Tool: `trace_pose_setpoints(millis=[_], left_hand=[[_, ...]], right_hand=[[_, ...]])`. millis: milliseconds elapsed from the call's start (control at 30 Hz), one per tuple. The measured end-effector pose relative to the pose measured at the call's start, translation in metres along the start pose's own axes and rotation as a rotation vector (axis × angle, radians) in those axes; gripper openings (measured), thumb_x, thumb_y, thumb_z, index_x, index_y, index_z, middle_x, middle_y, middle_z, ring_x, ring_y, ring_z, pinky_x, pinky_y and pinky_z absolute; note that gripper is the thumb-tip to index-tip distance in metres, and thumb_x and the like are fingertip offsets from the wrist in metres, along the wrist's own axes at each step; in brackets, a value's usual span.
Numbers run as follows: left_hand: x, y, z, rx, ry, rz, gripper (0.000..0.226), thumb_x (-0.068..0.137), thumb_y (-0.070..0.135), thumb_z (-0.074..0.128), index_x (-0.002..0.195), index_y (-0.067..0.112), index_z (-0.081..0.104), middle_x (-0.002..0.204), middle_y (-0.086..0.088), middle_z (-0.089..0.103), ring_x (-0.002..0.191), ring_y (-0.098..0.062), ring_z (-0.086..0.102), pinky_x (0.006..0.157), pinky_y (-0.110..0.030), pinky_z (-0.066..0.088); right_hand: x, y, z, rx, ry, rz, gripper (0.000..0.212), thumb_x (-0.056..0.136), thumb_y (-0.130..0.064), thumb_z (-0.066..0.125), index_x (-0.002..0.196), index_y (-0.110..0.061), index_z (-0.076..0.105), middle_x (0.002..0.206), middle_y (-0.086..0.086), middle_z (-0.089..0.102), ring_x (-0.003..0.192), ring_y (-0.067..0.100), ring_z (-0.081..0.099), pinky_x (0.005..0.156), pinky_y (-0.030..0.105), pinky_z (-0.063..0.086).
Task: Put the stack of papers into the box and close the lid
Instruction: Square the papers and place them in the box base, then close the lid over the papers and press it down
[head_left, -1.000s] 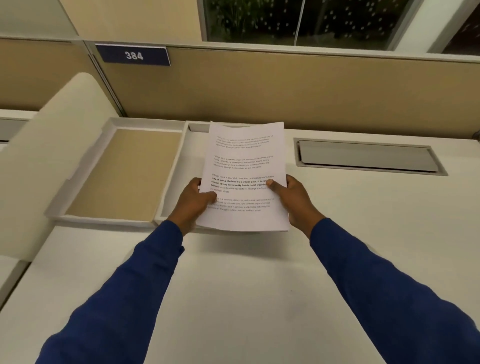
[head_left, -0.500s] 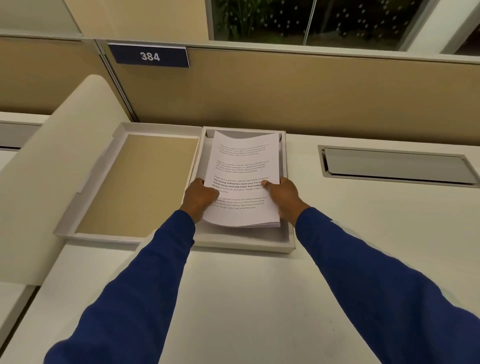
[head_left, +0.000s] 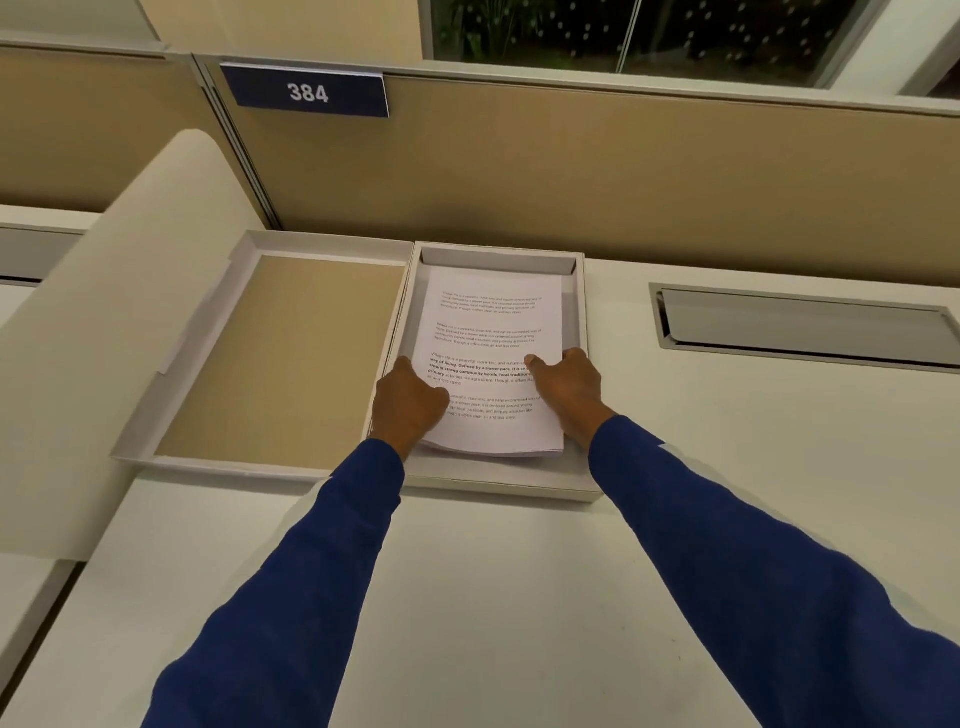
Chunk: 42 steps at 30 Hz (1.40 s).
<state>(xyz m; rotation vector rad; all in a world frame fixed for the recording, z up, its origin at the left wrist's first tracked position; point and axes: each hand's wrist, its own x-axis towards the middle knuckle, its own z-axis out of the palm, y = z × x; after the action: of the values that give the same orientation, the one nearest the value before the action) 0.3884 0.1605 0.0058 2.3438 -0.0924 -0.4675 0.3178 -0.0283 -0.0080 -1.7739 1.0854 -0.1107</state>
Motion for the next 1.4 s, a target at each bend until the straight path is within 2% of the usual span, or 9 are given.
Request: trace_pose_setpoints(millis=[133, 333, 467, 600, 700, 833, 1067, 1233, 1400], left_hand=[[-0.034, -0.009, -0.009, -0.123, 0.108, 0.100, 0.058, 0.093, 0.023, 0.069, 0.144, 0.006, 0.048, 0.132, -0.012, 0.063, 0.104, -0.017, 0.056, 0.083, -0.026, 0.043], [-0.077, -0.057, -0.035, -0.351, 0.619, 0.125, 0.035, 0.093, 0.031, 0.071, 0.118, 0.010, 0.060, 0.109, -0.001, 0.055, 0.099, -0.021, 0.057, 0.084, -0.036, 0.051], [-0.080, -0.103, -0.043, -0.582, 0.756, -0.321, 0.055, 0.088, 0.043, 0.072, 0.126, 0.008, 0.052, 0.124, -0.012, 0.054, 0.097, -0.023, 0.055, 0.088, -0.041, 0.054], [-0.071, -0.123, -0.048, -0.800, 0.552, -0.603, 0.077, 0.080, 0.056, 0.074, 0.137, 0.009, 0.052, 0.133, -0.016, 0.064, 0.111, -0.035, 0.066, 0.097, -0.048, 0.057], [-0.063, -0.119, -0.050, -0.764, 0.537, -0.512, 0.057, 0.084, 0.027, 0.075, 0.135, 0.011, 0.055, 0.125, -0.013, 0.068, 0.096, -0.030, 0.068, 0.089, -0.041, 0.060], [-0.067, -0.108, -0.046, -0.842, 0.627, -0.403, 0.068, 0.086, 0.008, 0.065, 0.146, 0.028, 0.041, 0.099, 0.005, 0.066, 0.087, -0.020, 0.066, 0.085, -0.037, 0.059], [-0.090, -0.084, -0.044, -0.895, 0.761, -0.101, 0.076, 0.087, 0.001, 0.065, 0.150, 0.032, 0.036, 0.121, 0.008, 0.058, 0.103, -0.013, 0.067, 0.083, -0.032, 0.061], [-0.110, -0.067, -0.045, -0.625, 0.722, 0.226, 0.066, 0.087, -0.002, 0.068, 0.144, 0.025, 0.049, 0.123, 0.015, 0.045, 0.110, -0.003, 0.059, 0.084, -0.016, 0.056], [-0.123, -0.059, -0.038, -0.243, 0.639, 0.503, 0.063, 0.084, -0.007, 0.071, 0.142, 0.010, 0.052, 0.128, -0.006, 0.047, 0.119, -0.025, 0.056, 0.101, -0.024, 0.050]], right_hand=[[-0.021, 0.000, -0.009, -0.162, 0.065, -0.178, 0.067, 0.095, -0.044, 0.065, 0.147, -0.009, 0.041, 0.141, 0.011, 0.059, 0.124, 0.031, 0.060, 0.084, 0.030, 0.044], [-0.054, 0.032, -0.029, -0.312, 0.243, -0.337, 0.064, 0.094, -0.050, 0.062, 0.145, -0.016, 0.046, 0.143, 0.011, 0.054, 0.128, 0.030, 0.054, 0.103, 0.047, 0.051], [-0.061, 0.061, -0.034, -0.385, 0.177, -0.197, 0.063, 0.096, -0.044, 0.061, 0.147, -0.013, 0.044, 0.141, 0.013, 0.052, 0.126, 0.031, 0.055, 0.097, 0.043, 0.053], [-0.064, 0.080, -0.032, -0.448, 0.074, -0.147, 0.053, 0.096, -0.027, 0.060, 0.143, -0.011, 0.044, 0.133, 0.013, 0.050, 0.116, 0.030, 0.056, 0.085, 0.037, 0.051], [-0.063, 0.084, -0.034, -0.488, 0.055, -0.171, 0.044, 0.096, -0.018, 0.056, 0.139, -0.011, 0.045, 0.127, 0.013, 0.051, 0.107, 0.029, 0.058, 0.080, 0.035, 0.050], [-0.065, 0.087, -0.036, -0.482, 0.040, -0.189, 0.042, 0.099, -0.016, 0.056, 0.139, -0.011, 0.045, 0.125, 0.014, 0.052, 0.104, 0.028, 0.060, 0.082, 0.034, 0.053], [-0.071, 0.095, -0.035, -0.440, 0.040, -0.192, 0.047, 0.098, -0.012, 0.055, 0.144, -0.012, 0.043, 0.125, 0.012, 0.052, 0.105, 0.027, 0.060, 0.082, 0.032, 0.053], [-0.075, 0.103, -0.036, -0.432, 0.047, -0.204, 0.049, 0.098, -0.013, 0.054, 0.145, -0.012, 0.042, 0.125, 0.012, 0.053, 0.098, 0.023, 0.057, 0.083, 0.033, 0.052], [-0.081, 0.100, -0.043, -0.419, 0.031, -0.205, 0.054, 0.099, -0.025, 0.058, 0.149, -0.011, 0.042, 0.132, 0.014, 0.054, 0.111, 0.029, 0.060, 0.090, 0.037, 0.052]])
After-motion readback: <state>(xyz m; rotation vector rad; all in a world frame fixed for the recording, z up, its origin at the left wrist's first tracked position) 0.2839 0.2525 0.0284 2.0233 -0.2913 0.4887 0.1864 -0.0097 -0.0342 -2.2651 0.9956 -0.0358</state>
